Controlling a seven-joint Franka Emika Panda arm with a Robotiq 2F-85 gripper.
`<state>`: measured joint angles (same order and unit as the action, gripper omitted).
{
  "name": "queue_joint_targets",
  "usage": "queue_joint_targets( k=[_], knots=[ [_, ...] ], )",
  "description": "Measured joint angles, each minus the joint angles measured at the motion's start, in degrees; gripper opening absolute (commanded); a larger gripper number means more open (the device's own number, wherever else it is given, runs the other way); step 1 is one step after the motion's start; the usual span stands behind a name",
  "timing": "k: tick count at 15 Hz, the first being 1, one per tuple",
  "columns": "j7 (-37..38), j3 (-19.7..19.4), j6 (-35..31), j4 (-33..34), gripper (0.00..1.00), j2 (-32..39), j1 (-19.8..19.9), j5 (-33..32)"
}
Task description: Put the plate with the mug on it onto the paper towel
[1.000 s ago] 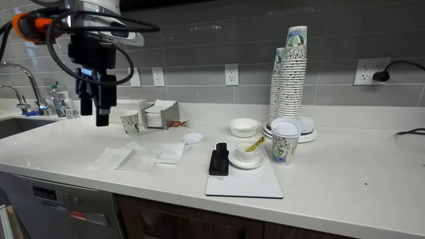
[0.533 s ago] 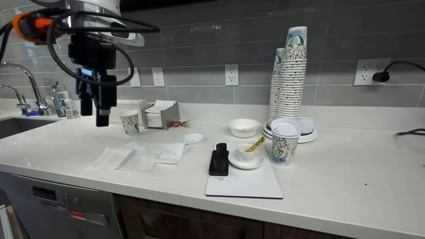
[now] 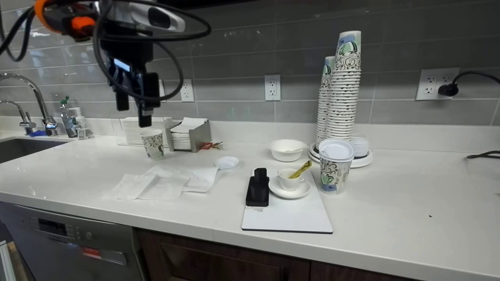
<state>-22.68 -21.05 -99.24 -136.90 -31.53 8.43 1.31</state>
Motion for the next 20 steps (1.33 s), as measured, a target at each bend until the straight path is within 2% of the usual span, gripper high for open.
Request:
queue_joint_targets(
  k=[5,10,12,15,20],
  knots=[
    [-6.30,-7.19,-0.76,12.27,1.00,11.16,-0.60,13.39],
    [-8.93,-11.67,-2.51,20.92,1.00,27.84,-0.22,30.18],
    [-9.42,-10.68,-2.55,23.99,1.00,34.77,2.32,36.15],
    [-9.72,-7.38,-2.52,29.75,1.00,43.66,8.46,42.00],
    [-9.13,-2.15,-2.52,39.29,1.00,54.53,17.40,43.18]
  ],
)
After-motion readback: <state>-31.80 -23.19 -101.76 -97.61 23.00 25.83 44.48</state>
